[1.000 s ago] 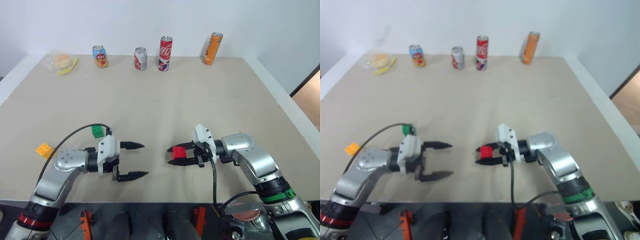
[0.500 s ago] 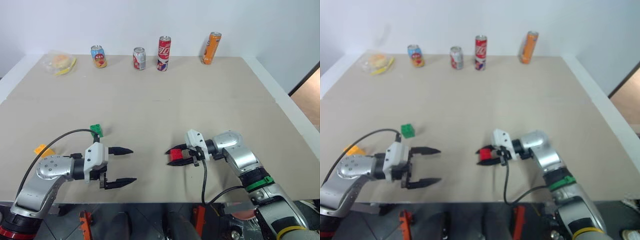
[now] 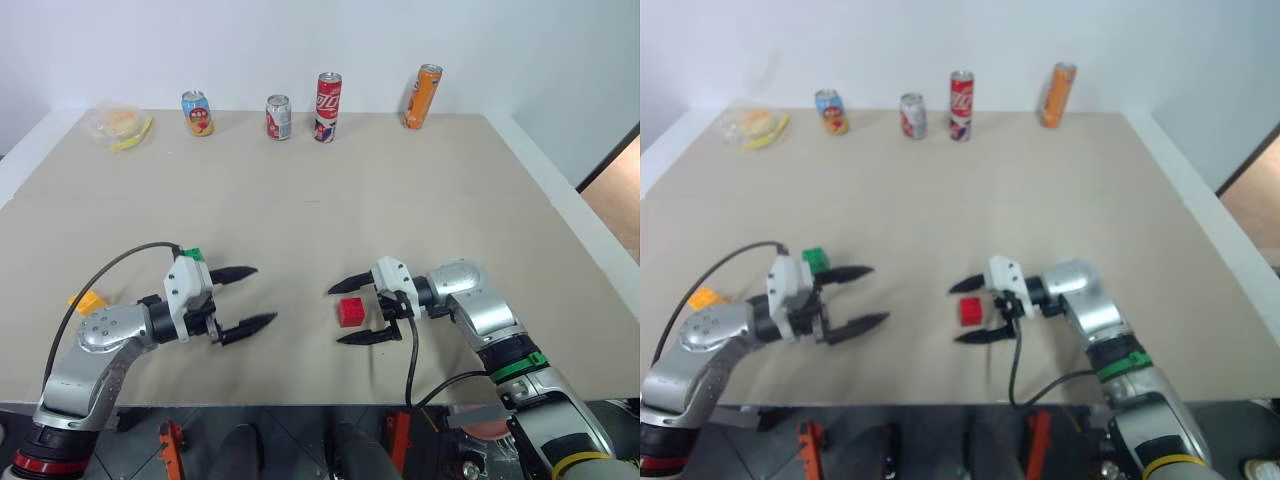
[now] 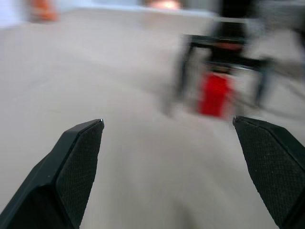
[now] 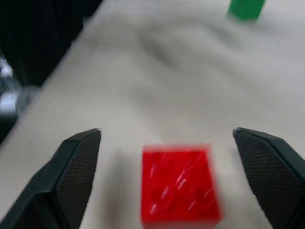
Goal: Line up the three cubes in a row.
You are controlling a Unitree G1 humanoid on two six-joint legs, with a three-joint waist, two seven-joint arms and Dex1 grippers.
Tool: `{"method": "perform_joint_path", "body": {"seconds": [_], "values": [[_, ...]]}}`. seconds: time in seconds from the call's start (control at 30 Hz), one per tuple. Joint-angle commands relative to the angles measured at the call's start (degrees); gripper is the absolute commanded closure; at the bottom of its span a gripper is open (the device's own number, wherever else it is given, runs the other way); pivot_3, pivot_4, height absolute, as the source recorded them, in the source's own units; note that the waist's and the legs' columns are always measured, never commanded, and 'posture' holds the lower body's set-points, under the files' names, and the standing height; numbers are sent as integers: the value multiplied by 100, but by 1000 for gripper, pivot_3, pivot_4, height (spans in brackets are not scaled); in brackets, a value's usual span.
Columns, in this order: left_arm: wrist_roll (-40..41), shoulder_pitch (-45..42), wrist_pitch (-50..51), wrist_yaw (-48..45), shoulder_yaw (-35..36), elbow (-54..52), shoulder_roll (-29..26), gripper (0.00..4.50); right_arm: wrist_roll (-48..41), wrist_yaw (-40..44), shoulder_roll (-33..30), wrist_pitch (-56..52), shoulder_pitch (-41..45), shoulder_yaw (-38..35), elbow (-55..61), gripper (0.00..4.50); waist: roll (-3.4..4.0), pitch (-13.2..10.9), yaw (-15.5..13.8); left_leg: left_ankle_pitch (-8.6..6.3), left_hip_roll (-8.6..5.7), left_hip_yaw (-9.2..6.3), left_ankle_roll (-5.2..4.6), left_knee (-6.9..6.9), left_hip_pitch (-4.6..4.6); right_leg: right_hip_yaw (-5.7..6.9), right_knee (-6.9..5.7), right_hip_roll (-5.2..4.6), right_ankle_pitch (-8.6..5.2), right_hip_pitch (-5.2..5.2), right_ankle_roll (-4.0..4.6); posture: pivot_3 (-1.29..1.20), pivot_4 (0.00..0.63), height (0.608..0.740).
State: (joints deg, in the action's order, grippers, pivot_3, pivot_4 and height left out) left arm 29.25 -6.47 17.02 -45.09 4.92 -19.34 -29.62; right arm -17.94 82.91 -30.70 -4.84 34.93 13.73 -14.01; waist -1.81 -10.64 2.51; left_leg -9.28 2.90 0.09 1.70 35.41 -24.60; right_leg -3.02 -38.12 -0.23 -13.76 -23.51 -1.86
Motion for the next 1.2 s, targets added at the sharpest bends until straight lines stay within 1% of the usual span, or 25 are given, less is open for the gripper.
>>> {"method": "perform_joint_path", "body": {"seconds": [0.03, 0.1, 0.13, 0.2, 0.27, 0.37, 0.5, 0.63, 0.73, 0.83, 1.0, 1.17, 1.2], "values": [[-240, -108, 263, 1580, 324, -566, 613, 0, -585, -389, 79, -791, 325, -451, 750, 32, 0, 0, -3, 0, -1, -2, 0, 2, 0, -1, -1, 1, 1, 1, -2, 0, 150, 740], [-551, -93, 320, 2281, 327, -704, 982, 0, -683, -641, 186, -1041, 418, -530, 950, 32, -2, 1, 0, 0, -1, -2, 0, 3, 2, -3, -1, 4, 5, 3, -5, 0, 150, 740], [-810, -104, 416, 2829, 303, -745, 1272, 0, -742, -795, 300, -1147, 506, -570, 993, 32, -3, 2, 1, 0, -1, -4, 0, 4, 5, -3, -2, 6, 6, 6, -6, 0, 150, 740], [-1262, -147, 509, 3613, 235, -776, 1676, 0, -798, -948, 430, -1264, 611, -588, 1041, 32, -4, 3, -2, 0, -1, -6, 0, 3, 13, -4, -3, 9, 6, 12, -4, 0, 150, 740], [-1562, -208, 606, 4271, 276, -752, 2070, 0, -788, -1017, 534, -1279, 700, -579, 991, 32, -4, 3, -2, 1, -2, -8, 1, 6, 12, -3, -3, 11, 8, 15, -5, 0, 150, 740], [-1940, -251, 770, 4947, 251, -640, 2475, 0, -705, -1052, 650, -1183, 828, -548, 800, 32, -4, 3, -2, 1, -7, -6, 1, 9, 8, -8, -2, 7, 11, 13, -9, 0, 150, 740], [-2270, -318, 894, 5345, 201, -371, 2707, 0, -653, -1049, 730, -1117, 932, -523, 696, 32, -4, 3, -1, 1, -10, -4, 1, 9, 7, -10, -1, 7, 12, 12, -11, 0, 150, 740], [-2469, -394, 999, 5519, 152, -104, 2792, 0, -642, -1038, 760, -1101, 983, -503, 674, 32, -5, 3, -1, 1, -10, -5, 1, 8, 6, -9, -2, 8, 11, 11, -11, 0, 150, 740], [-2529, -512, 1061, 5643, 264, 234, 2835, 0, -645, -1034, 782, -1095, 1007, -507, 658, 32, -4, 3, -1, 1, -10, -5, 1, 8, 6, -9, -1, 8, 11, 10, -11, 0, 150, 740], [-2515, -642, 1072, 5593, 296, 555, 2807, 0, -649, -1045, 807, -1100, 1018, -513, 650, 32, -5, 3, -1, 1, -10, -7, 1, 8, 6, -7, -2, 9, 12, 10, -11, 0, 150, 740], [-2545, -736, 1051, 5575, 314, 796, 2798, 0, -642, -1059, 813, -1105, 1009, -539, 629, 32, -5, 3, -1, 0, -11, -6, 2, 7, 3, -8, 0, 7, 11, 8, -11, 0, 150, 740], [-2577, -734, 1027, 5616, 288, 827, 2838, 1426, -656, -1130, 816, -1161, 1016, -580, 589, 0, -5, 3, 0, 0, -11, -6, 2, 7, 2, -7, 0, 7, 11, 7, -11, 0, 150, 740], [-2585, -731, 1028, 5623, 279, 814, 2849, 1856, -657, -1162, 818, -1186, 1018, -590, 573, 0, -5, 3, 0, 0, -11, -7, 2, 7, 2, -7, -1, 7, 11, 7, -11, 0, 150, 740]]}}
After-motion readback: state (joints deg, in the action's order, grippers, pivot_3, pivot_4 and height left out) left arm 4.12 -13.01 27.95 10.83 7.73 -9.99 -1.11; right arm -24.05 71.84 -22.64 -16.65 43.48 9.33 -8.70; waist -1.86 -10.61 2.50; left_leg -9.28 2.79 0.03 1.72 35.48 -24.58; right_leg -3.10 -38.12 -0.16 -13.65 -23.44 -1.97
